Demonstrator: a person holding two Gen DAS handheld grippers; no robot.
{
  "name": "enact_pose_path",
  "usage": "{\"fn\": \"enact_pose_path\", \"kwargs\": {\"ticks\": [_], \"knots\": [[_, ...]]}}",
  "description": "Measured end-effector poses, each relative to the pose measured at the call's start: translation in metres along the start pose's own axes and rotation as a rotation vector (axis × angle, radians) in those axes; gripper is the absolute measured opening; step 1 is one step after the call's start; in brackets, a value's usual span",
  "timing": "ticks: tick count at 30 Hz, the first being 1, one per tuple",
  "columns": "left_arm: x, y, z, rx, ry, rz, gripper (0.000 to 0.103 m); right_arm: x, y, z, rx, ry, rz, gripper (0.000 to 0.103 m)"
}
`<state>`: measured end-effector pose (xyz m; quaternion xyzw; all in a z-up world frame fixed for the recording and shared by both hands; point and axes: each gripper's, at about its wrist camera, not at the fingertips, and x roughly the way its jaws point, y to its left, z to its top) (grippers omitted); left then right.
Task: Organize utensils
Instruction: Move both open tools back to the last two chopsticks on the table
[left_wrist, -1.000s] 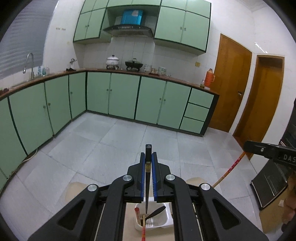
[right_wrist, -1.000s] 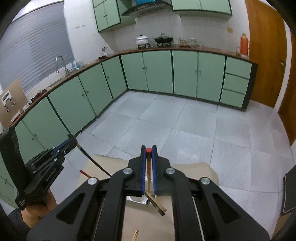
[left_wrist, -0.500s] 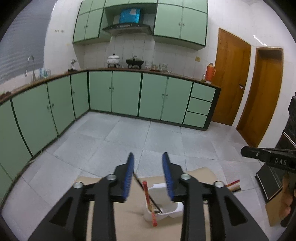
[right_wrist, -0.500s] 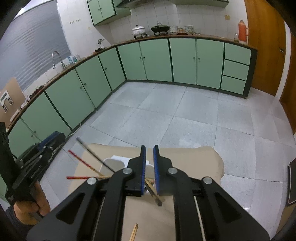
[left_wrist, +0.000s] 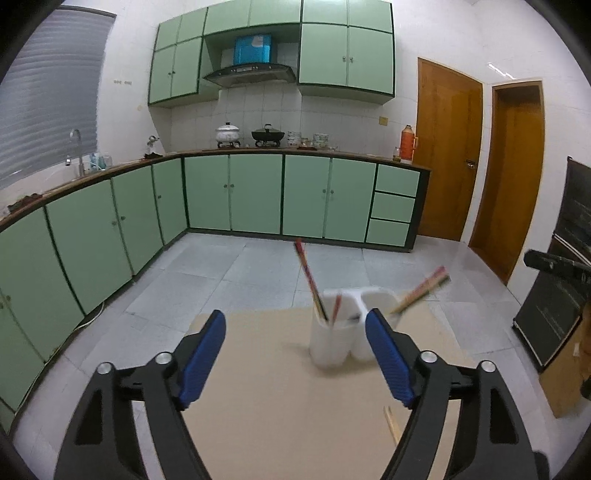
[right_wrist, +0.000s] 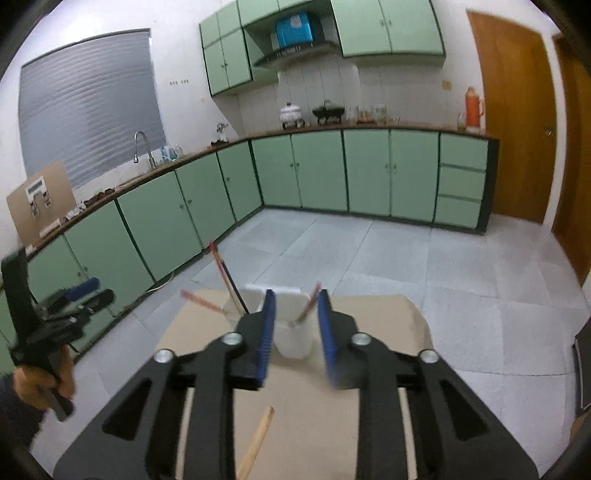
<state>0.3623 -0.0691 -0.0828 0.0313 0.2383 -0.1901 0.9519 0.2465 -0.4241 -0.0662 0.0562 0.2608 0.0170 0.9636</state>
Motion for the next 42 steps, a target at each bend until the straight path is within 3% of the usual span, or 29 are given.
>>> {"fn": "enact_pose_path", "kwargs": {"ticks": [6,11,14,18,24,30,32,34,42], "knots": [[-0.05,-0.007,-0.081,-0.03,-0.041,0.049,0.083,-0.019,0.022,-0.128,0.002,0.034,-0.024,0.031],[-0.072,-0.018,-0.149,-0.073,-0.026,0.069,0.083,-0.012,0.06,-0.24,-0.011,0.14,-0.042,0.031],[-0.08,-0.023,-0.18,-0.095,0.014,0.069,0.084,-0.007,0.09,-0.279,-0.077,0.182,-0.036,0.031],[-0.09,-0.017,-0.198,-0.155,0.035,0.072,0.084,0.0,0.118,-0.299,-0.141,0.211,-0.004,0.03],[-0.091,-0.014,-0.209,-0.18,0.058,0.067,0.084,0.008,0.127,-0.304,-0.174,0.229,0.012,0.03],[-0.087,-0.019,-0.208,-0.158,0.066,0.06,0.084,0.016,0.115,-0.298,-0.14,0.217,-0.003,0.028],[-0.083,-0.023,-0.209,-0.14,0.079,0.055,0.084,0.015,0.108,-0.297,-0.123,0.214,-0.009,0.018],[-0.079,-0.028,-0.212,-0.13,0.092,0.05,0.084,0.015,0.1,-0.296,-0.109,0.21,-0.024,0.015],[-0.06,-0.046,-0.229,-0.097,0.151,0.034,0.084,0.016,0.086,-0.293,-0.082,0.213,-0.01,0.02]]}}
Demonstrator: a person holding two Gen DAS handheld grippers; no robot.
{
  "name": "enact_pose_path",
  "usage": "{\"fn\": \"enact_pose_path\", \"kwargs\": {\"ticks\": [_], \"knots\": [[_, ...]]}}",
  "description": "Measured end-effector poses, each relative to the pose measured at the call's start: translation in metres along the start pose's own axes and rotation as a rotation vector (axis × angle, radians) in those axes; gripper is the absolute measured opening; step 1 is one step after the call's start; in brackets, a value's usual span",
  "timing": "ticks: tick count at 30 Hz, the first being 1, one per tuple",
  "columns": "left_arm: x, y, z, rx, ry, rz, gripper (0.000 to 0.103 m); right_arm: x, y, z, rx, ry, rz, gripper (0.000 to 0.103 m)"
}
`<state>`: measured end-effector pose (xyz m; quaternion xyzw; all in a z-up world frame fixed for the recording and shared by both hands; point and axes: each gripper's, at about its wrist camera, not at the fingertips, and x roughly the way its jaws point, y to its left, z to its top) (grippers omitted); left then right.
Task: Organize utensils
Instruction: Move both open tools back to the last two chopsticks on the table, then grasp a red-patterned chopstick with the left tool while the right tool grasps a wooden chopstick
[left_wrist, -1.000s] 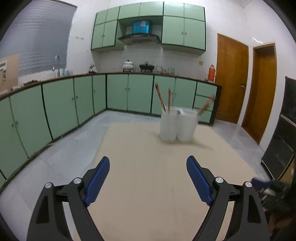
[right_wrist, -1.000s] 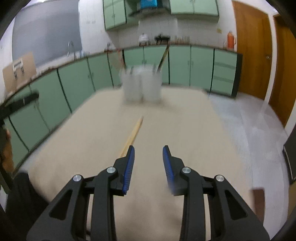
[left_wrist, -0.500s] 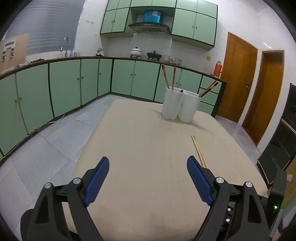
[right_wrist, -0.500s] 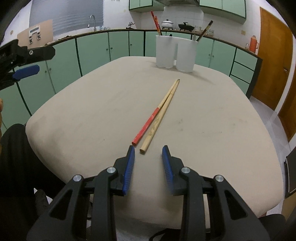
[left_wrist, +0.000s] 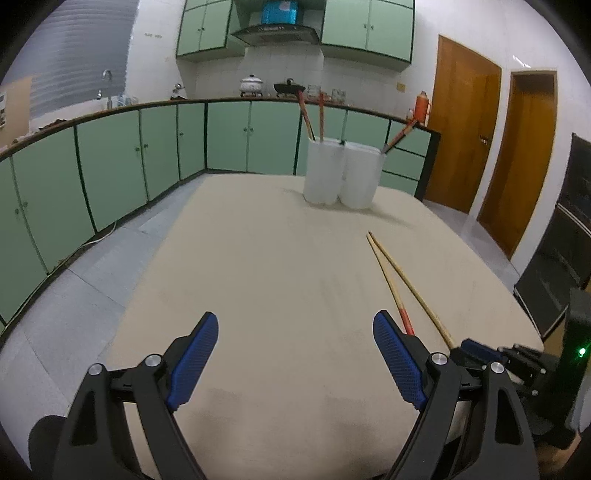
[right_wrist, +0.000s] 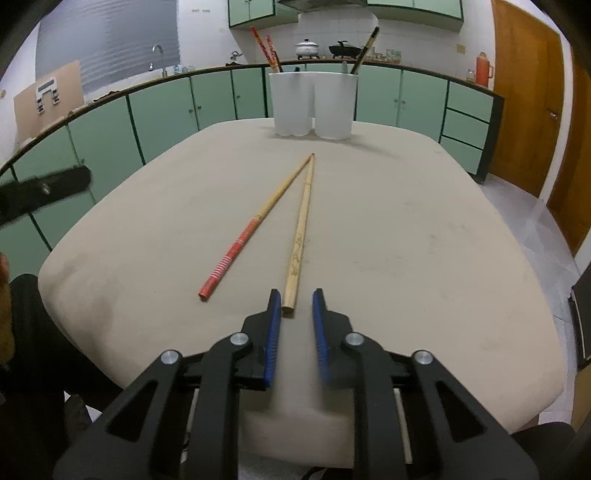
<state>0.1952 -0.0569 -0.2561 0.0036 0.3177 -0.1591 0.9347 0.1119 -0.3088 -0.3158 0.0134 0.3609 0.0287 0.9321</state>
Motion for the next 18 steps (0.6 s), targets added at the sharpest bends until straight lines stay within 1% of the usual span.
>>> {"fn": "enact_pose_path", "kwargs": {"ticks": [1,2,3,4,5,7,11,12,16,18], "knots": [[0.002,-0.002,-0.002,0.006,0.004,-0.001,0.084,0.002,-0.001,0.001,0.001,-0.001,0.001,0.019],[0.005,-0.005,-0.004,0.012,0.011,-0.003,0.084,0.004,-0.003,0.002,0.005,-0.001,0.0,0.015],[0.006,-0.007,-0.005,0.014,0.015,-0.005,0.084,0.005,-0.006,0.003,0.013,0.0,0.001,0.014],[0.007,-0.009,-0.006,0.015,0.018,-0.009,0.084,0.007,-0.011,0.005,0.024,0.002,-0.001,0.009],[0.01,-0.013,-0.008,0.017,0.025,-0.017,0.084,0.007,-0.015,0.005,0.029,0.003,-0.009,0.006],[0.013,-0.021,-0.01,0.032,0.032,-0.025,0.084,0.007,-0.025,0.005,0.046,-0.001,-0.032,0.007],[0.021,-0.045,-0.014,0.066,0.037,-0.058,0.083,0.004,-0.05,0.002,0.121,-0.011,-0.097,0.006],[0.024,-0.052,-0.017,0.076,0.041,-0.071,0.081,0.002,-0.057,0.0,0.145,-0.011,-0.111,0.006],[0.036,-0.076,-0.026,0.12,0.066,-0.11,0.078,0.001,-0.062,-0.003,0.145,-0.016,-0.113,0.007],[0.043,-0.086,-0.031,0.143,0.081,-0.115,0.076,0.0,-0.061,-0.004,0.142,-0.018,-0.108,0.007]]}}
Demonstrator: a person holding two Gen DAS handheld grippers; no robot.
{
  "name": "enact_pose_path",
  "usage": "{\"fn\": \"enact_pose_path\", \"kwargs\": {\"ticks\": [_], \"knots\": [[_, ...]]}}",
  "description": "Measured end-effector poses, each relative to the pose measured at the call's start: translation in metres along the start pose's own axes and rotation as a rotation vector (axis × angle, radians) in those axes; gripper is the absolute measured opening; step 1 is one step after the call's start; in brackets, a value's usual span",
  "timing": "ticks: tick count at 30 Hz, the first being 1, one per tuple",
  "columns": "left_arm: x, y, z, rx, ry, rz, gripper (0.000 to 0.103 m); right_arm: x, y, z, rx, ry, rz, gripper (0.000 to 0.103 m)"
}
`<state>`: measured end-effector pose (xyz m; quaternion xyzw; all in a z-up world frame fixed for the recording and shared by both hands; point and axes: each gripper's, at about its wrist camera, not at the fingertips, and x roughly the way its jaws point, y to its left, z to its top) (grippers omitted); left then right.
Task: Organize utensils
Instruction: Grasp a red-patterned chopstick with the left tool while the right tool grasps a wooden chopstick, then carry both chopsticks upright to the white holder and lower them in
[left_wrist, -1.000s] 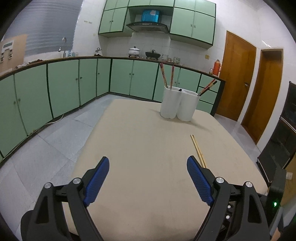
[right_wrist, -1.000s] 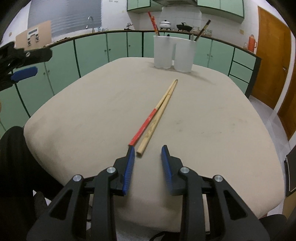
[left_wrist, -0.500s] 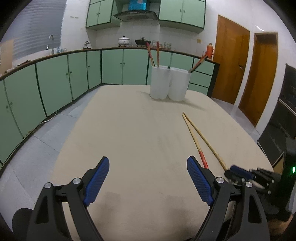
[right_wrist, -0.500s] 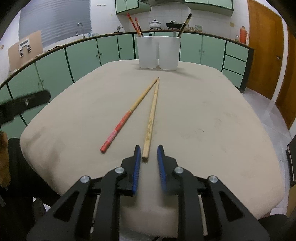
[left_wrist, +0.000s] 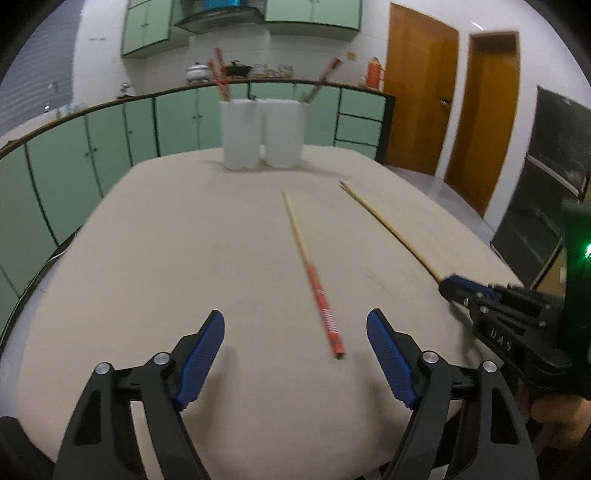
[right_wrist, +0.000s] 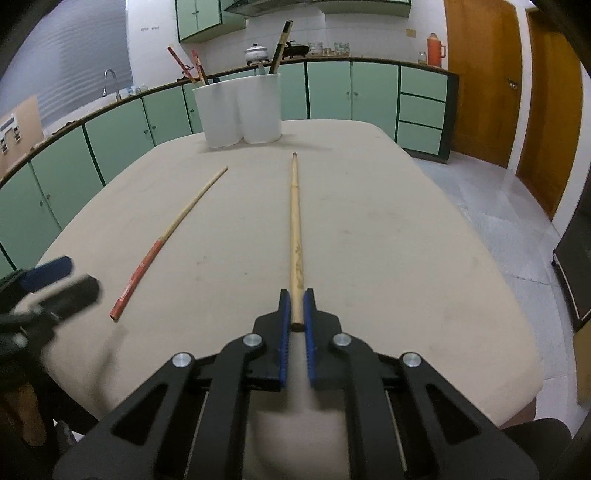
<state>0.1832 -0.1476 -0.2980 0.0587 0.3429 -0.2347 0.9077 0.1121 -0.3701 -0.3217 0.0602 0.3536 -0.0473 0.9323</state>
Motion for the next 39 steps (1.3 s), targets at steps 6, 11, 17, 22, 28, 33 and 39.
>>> {"fn": "enact_pose_path", "kwargs": {"ticks": [6,11,17,22,28,33,39], "knots": [[0.014,-0.001,-0.004,-0.008,0.021,0.02,0.057,-0.001,0.001,-0.002,-0.005,-0.003,0.014,0.007],[0.014,0.014,-0.003,-0.052,-0.009,0.062,0.01,-0.002,0.01,-0.001,-0.034,-0.006,0.037,0.007],[-0.001,0.035,-0.007,-0.154,-0.059,0.176,0.007,0.0,0.023,0.0,-0.07,-0.011,0.06,0.007],[0.001,0.045,-0.014,-0.154,-0.009,0.205,0.016,-0.002,0.021,0.0,-0.053,-0.006,0.068,0.01],[0.003,0.042,-0.013,-0.083,-0.018,0.181,0.041,-0.002,0.023,-0.002,-0.06,-0.015,0.059,0.01],[0.009,0.049,-0.005,-0.107,-0.01,0.138,0.006,0.002,0.023,0.001,-0.047,-0.009,0.063,0.008],[-0.002,0.048,0.005,-0.141,0.016,0.117,0.006,-0.008,0.018,0.006,-0.019,-0.008,0.077,0.006]]}}
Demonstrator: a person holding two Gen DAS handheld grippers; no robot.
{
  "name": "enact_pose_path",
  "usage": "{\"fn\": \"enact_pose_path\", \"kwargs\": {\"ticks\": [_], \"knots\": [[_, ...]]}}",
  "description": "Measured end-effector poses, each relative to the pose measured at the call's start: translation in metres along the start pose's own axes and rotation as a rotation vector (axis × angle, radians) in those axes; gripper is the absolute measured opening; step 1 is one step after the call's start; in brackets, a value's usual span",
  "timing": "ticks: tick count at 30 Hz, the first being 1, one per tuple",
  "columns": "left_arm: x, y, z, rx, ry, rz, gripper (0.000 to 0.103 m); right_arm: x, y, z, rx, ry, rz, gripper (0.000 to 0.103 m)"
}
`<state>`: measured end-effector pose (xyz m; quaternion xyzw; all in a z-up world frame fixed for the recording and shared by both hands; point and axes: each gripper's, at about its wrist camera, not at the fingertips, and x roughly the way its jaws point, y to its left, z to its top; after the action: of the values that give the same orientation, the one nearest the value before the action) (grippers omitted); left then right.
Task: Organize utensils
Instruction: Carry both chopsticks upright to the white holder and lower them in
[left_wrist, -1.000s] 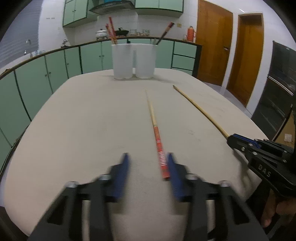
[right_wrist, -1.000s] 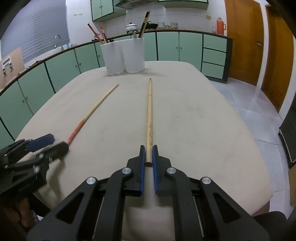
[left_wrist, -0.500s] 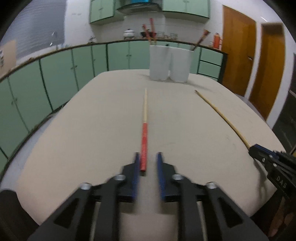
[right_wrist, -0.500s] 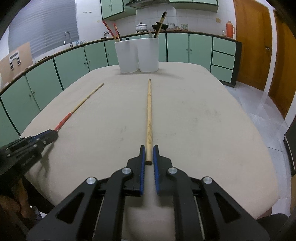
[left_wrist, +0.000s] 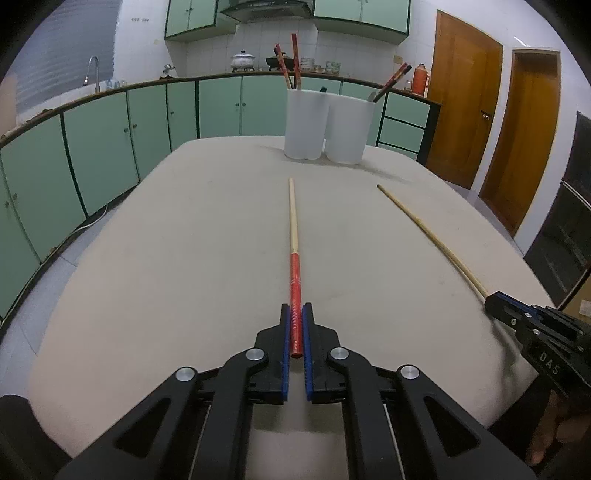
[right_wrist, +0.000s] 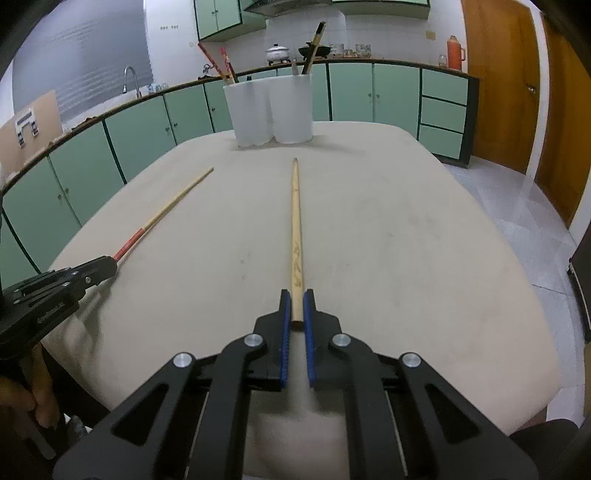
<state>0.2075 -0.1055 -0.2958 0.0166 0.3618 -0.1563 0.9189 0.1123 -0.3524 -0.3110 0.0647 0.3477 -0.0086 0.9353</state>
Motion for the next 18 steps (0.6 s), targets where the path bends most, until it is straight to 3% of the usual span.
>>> {"fn": "enact_pose_path", "kwargs": {"ticks": [7,18], "knots": [[-0.027,0.005,0.009,-0.036,0.047,0.0,0.006,-0.033,0.001,0.013,0.009,-0.049,0.007,0.006],[-0.086,0.007,0.035,-0.021,-0.034,-0.007,0.006,-0.092,0.01,0.041,-0.047,-0.145,0.031,0.006]]}}
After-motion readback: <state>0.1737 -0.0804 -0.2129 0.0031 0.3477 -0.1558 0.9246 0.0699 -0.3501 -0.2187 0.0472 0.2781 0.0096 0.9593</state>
